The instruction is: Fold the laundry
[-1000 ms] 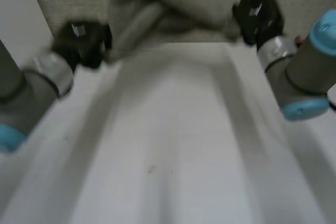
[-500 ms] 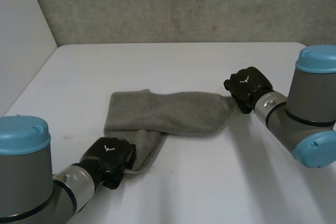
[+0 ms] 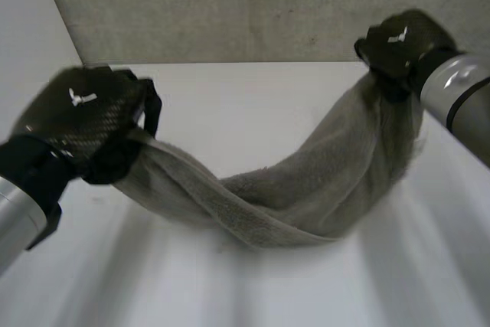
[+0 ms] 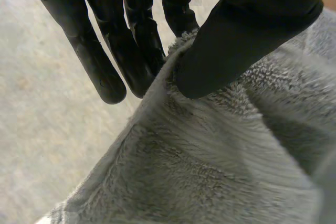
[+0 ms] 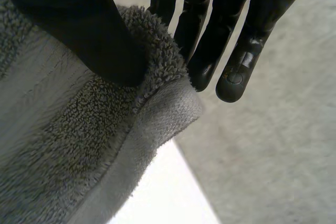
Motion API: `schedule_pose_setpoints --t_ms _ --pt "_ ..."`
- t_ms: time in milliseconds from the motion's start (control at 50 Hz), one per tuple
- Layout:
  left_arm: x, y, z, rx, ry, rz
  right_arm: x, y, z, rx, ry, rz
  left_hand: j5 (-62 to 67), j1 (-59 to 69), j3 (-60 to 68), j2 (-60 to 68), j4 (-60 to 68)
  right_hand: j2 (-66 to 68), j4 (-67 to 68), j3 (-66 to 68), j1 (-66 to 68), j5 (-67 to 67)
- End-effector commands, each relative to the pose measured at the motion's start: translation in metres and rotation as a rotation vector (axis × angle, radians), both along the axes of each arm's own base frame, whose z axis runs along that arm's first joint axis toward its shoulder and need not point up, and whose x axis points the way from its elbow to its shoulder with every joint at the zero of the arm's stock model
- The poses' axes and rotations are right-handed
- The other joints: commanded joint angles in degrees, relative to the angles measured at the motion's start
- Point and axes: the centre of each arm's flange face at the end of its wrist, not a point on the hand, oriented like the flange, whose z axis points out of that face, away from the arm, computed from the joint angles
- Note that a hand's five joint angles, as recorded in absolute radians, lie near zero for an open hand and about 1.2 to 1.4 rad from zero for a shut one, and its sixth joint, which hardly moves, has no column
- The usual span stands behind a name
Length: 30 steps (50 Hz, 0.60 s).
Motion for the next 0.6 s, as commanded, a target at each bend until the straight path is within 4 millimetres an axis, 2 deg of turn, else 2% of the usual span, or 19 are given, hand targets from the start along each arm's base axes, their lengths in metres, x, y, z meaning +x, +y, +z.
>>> schedule_pose_setpoints --t_ms 20,60,80,100,120,140,160,180,220,260,280,300,320,380,460,500,520,560,600 --pt "0.001 -0.016 -0.007 0.025 -0.013 0.03 0.008 -0.023 -0.008 -0.017 -0.013 -0.003 11.75 12.16 10.34 10.31 10.23 12.28 11.47 11.58 24.58 13.24" --pt "-0.002 -0.034 -0.032 0.105 -0.055 0.055 0.02 -0.045 -0.034 -0.002 -0.001 -0.002 11.75 12.16 10.34 10.31 10.23 12.28 11.47 11.58 24.58 13.24" --pt "-0.002 -0.034 -0.032 0.105 -0.055 0.055 0.02 -0.045 -0.034 -0.002 -0.001 -0.002 11.75 12.16 10.34 10.31 10.23 12.28 11.47 11.58 24.58 13.24" --pt "-0.003 -0.047 -0.046 0.143 -0.075 0.073 0.026 -0.055 -0.048 0.008 0.0 0.003 11.75 12.16 10.34 10.31 10.23 12.28 11.47 11.58 24.58 13.24" --pt "-0.003 -0.047 -0.046 0.143 -0.075 0.073 0.03 -0.066 -0.063 0.01 -0.001 0.002 11.75 12.16 10.34 10.31 10.23 12.28 11.47 11.58 24.58 13.24" --pt "-0.004 -0.06 -0.057 0.166 -0.09 0.089 0.03 -0.066 -0.063 0.01 -0.001 0.002 11.75 12.16 10.34 10.31 10.23 12.28 11.47 11.58 24.58 13.24" --pt "-0.005 -0.072 -0.069 0.188 -0.101 0.101 0.035 -0.078 -0.077 -0.004 -0.008 -0.001 11.75 12.16 10.34 10.31 10.23 12.28 11.47 11.58 24.58 13.24" --pt "-0.005 -0.072 -0.069 0.188 -0.101 0.101 0.035 -0.079 -0.077 -0.004 -0.008 -0.001 11.75 12.16 10.34 10.31 10.23 12.28 11.47 11.58 24.58 13.24" --pt "-0.01 -0.09 -0.087 0.223 -0.12 0.111 0.043 -0.103 -0.102 -0.058 -0.024 -0.024 11.75 12.16 10.34 10.31 10.23 12.28 11.47 11.58 24.58 13.24" --pt "-0.013 -0.096 -0.095 0.244 -0.13 0.112 0.045 -0.113 -0.11 -0.093 -0.034 -0.045 11.75 12.16 10.34 10.31 10.23 12.28 11.47 11.58 24.58 13.24" --pt "-0.015 -0.102 -0.102 0.261 -0.137 0.112 0.048 -0.12 -0.117 -0.118 -0.037 -0.056 11.75 12.16 10.34 10.31 10.23 -21.14 -21.94 -21.84 -8.84 -20.18" --pt "-0.015 -0.102 -0.102 0.261 -0.137 0.112 0.048 -0.12 -0.118 -0.118 -0.037 -0.056 11.75 12.16 10.34 10.31 10.23 -21.47 -22.28 -22.17 -9.17 -20.51" --pt "-0.016 -0.107 -0.107 0.273 -0.143 0.115 0.049 -0.123 -0.117 -0.142 -0.045 -0.069 11.75 12.16 10.34 10.31 10.23 -57.72 -58.53 -58.42 -45.42 -56.76" --pt "-0.019 -0.111 -0.109 0.275 -0.141 0.115 0.048 -0.118 -0.109 -0.142 -0.065 -0.076 11.75 12.16 10.34 10.31 10.23 -57.72 -58.53 -58.42 -45.42 -56.76" --pt "-0.021 -0.111 -0.098 0.246 -0.12 0.111 0.034 -0.092 -0.082 -0.106 -0.088 -0.07 11.75 12.16 10.34 10.31 10.23 -57.72 -58.53 -58.42 -45.42 -56.76" --pt "-0.02 -0.107 -0.078 0.193 -0.087 0.108 0.026 -0.069 -0.079 -0.038 -0.092 -0.043 11.75 12.16 10.34 10.31 10.23 -57.72 -58.53 -58.42 -45.42 -56.76" --pt "-0.022 -0.103 -0.066 0.16 -0.071 0.099 0.026 -0.069 -0.079 -0.038 -0.092 -0.043 11.75 12.16 10.34 10.31 10.23 -57.72 -58.53 -58.42 -45.42 -56.76" --pt "-0.022 -0.103 -0.066 0.16 -0.071 0.099 0.023 -0.056 -0.082 0.013 -0.091 -0.028 11.75 12.16 10.34 10.31 10.23 -57.72 -58.53 -58.42 -45.42 -56.76" --pt "-0.03 -0.088 -0.039 0.082 -0.035 0.056 0.014 -0.03 -0.092 0.157 -0.092 -0.023 11.75 12.16 10.34 10.31 10.23 -57.72 -58.53 -58.42 -45.42 -56.76"
